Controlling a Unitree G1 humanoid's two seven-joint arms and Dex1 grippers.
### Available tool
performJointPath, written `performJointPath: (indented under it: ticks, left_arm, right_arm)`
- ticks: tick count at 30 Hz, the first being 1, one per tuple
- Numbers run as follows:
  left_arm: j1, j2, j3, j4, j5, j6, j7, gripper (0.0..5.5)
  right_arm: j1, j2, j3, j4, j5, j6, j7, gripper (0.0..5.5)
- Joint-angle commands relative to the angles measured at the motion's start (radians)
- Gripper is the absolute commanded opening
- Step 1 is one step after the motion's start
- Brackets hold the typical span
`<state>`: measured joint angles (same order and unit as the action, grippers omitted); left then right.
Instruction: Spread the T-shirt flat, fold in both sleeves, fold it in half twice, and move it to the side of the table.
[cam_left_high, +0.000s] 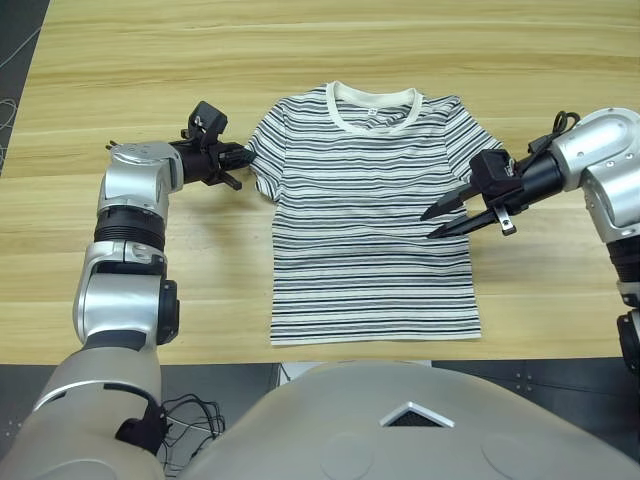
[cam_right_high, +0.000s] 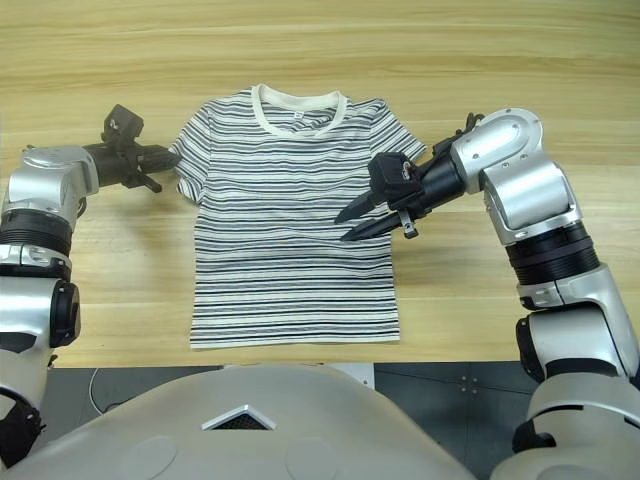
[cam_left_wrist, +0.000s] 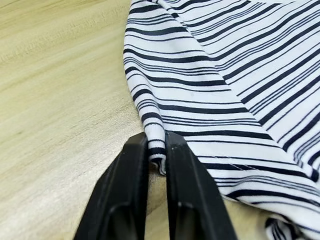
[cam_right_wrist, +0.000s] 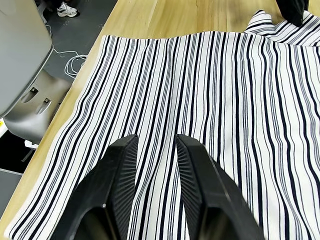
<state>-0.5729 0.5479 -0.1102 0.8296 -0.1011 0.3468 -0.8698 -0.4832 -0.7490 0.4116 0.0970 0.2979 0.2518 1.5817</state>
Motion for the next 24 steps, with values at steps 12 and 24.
performJointPath:
  ticks: [12,24]
  left_arm:
    - [-0.007,0.046,0.035,-0.16,-0.022,0.01,-0.104,0.14]
    - [-0.033,-0.019,-0.02,-0.246,-0.004,0.044,-0.129,0.14]
  right_arm:
    - [-0.011,0.039,-0.009,0.028,-0.036,-0.023,0.001,1.4]
    - [-0.013,0.067,0.0,0.045,-0.05,-0.035,0.0,1.4]
